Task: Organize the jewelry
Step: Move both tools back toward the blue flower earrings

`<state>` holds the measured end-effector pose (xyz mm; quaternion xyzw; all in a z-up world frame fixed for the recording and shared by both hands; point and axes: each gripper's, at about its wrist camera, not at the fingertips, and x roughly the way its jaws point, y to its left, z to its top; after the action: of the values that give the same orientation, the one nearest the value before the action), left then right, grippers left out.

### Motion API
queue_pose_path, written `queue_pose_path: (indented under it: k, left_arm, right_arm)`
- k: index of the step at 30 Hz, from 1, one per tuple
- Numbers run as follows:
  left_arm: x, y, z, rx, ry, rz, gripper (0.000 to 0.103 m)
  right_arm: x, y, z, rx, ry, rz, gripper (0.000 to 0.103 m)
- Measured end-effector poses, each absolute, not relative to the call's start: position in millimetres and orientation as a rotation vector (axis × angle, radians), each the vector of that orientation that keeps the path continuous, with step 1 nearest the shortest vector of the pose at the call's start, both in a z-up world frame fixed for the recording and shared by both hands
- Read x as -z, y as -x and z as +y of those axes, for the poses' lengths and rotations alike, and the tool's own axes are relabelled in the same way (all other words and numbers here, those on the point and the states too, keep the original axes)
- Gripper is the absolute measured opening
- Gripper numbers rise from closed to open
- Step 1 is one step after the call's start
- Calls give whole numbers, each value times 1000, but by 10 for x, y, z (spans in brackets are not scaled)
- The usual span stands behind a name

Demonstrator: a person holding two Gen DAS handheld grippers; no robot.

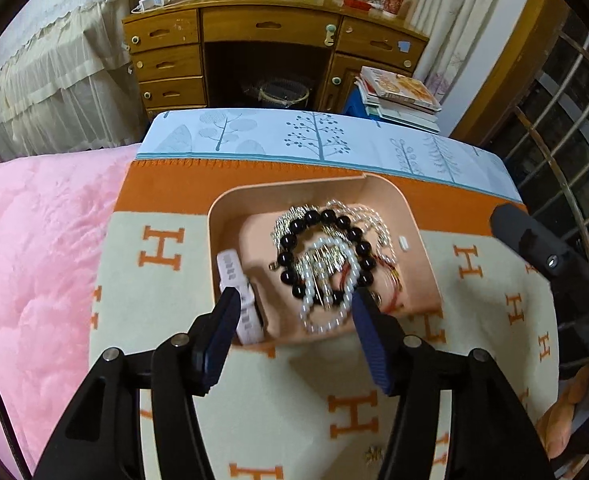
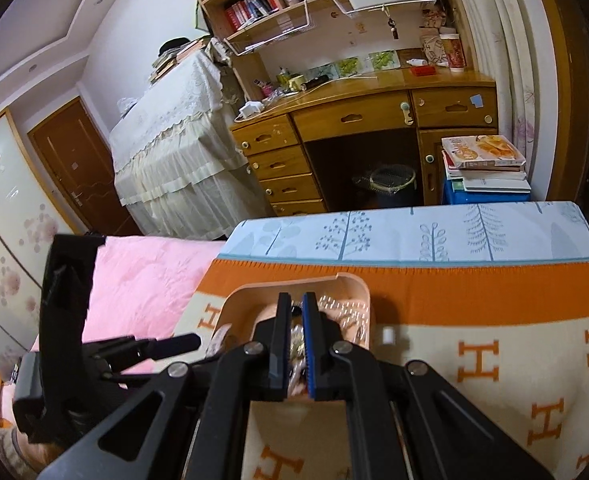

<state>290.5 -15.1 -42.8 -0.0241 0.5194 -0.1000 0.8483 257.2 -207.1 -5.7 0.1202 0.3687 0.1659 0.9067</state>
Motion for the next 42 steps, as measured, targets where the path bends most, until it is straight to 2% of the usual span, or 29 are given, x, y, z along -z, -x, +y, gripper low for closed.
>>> queue_pose_path:
  k: [5, 12, 19, 27, 32, 39, 42]
  left_arm:
    - [311, -2594, -132, 234, 28, 1076, 65]
    - [284, -2103, -220, 290, -21, 1044, 65]
    - [551, -1726, -397, 338, -45, 1040, 65]
    - [950, -1771, -588, 390, 32, 1181, 65]
    - [1119, -1807, -714, 409, 19, 1261, 48]
    - [1257, -1802, -883, 404, -42, 1316, 38]
    - [1268, -1814, -944, 394, -66, 1320, 28]
  right_arm:
    - [75, -2197, -2073, -375, -224, 778, 6]
    - [191, -1711, -2178, -382, -248, 793, 6]
    - [518, -1383, -2372, -331, -285, 805, 6]
    - [909, -1366, -2594, -321, -413, 903, 6]
    - [983, -1365, -2600, -328, -421, 924, 6]
    - [998, -1346, -2565, -343, -420, 927, 6]
    - [1010, -1343, -2536, -346, -410, 931, 6]
